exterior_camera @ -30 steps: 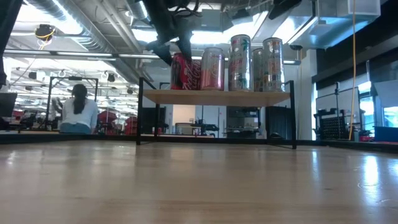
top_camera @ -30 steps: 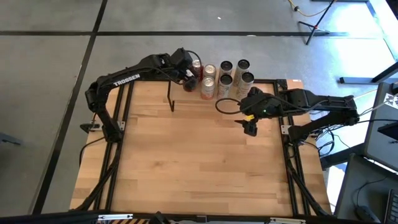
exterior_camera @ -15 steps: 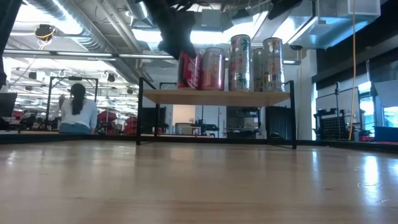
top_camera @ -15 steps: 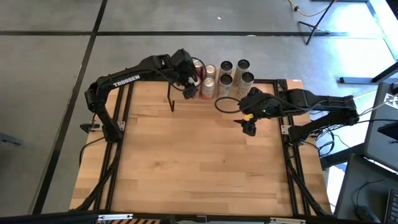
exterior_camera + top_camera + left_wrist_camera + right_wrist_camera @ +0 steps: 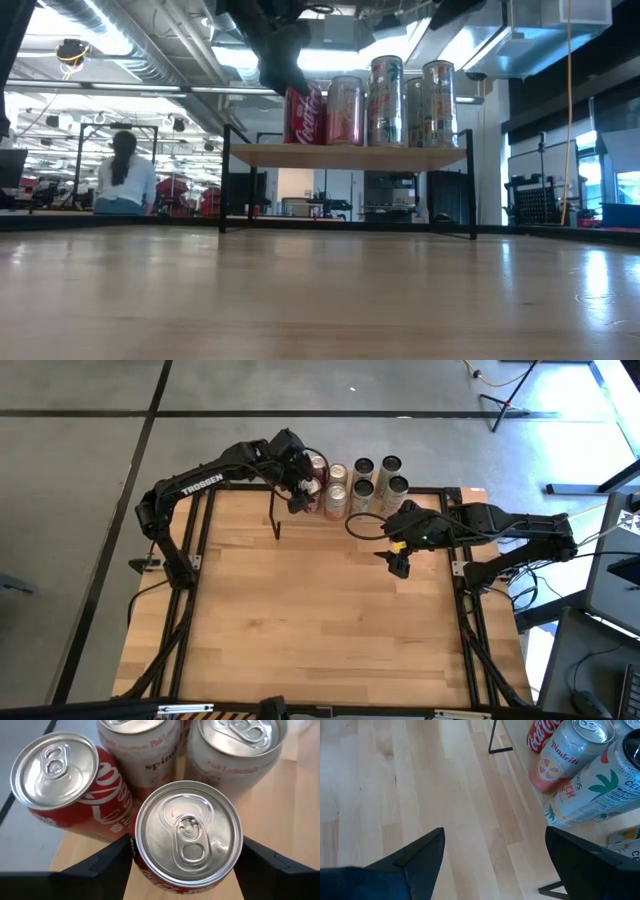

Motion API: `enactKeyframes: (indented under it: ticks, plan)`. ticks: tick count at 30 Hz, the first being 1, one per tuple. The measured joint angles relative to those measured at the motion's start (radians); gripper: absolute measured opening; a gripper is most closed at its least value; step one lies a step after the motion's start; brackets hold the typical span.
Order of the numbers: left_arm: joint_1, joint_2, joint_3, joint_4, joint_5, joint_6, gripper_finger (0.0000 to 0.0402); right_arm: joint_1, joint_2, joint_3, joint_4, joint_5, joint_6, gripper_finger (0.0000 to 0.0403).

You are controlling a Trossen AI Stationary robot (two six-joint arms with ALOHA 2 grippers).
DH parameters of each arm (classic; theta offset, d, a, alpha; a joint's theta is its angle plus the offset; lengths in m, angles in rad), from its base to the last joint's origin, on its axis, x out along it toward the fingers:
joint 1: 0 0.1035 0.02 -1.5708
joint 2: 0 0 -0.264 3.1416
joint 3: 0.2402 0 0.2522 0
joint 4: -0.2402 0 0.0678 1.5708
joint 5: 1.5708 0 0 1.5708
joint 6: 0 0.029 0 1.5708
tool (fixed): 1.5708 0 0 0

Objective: Place canned beverage on shelf
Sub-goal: Put the red soda can aligned with other red soda can on the shelf

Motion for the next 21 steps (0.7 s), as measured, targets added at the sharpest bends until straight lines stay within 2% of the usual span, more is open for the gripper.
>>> enactKeyframes:
  ticks: [8,13,21]
  plan:
    - [-0.009,0.000,0.000,0.009,0.019,-0.029,0.0304,0.000,0.000,0.000,0.005,0.000,0.006,0.0333]
    - [-0.026,0.000,0.000,0.041,-0.013,-0.029,0.0325,0.000,0.000,0.000,0.005,0.008,0.006,0.0333]
    - [-0.025,0.000,0.011,0.027,0.011,-0.027,0.0331,0.000,0.000,0.000,0.006,0.009,0.006,0.0333]
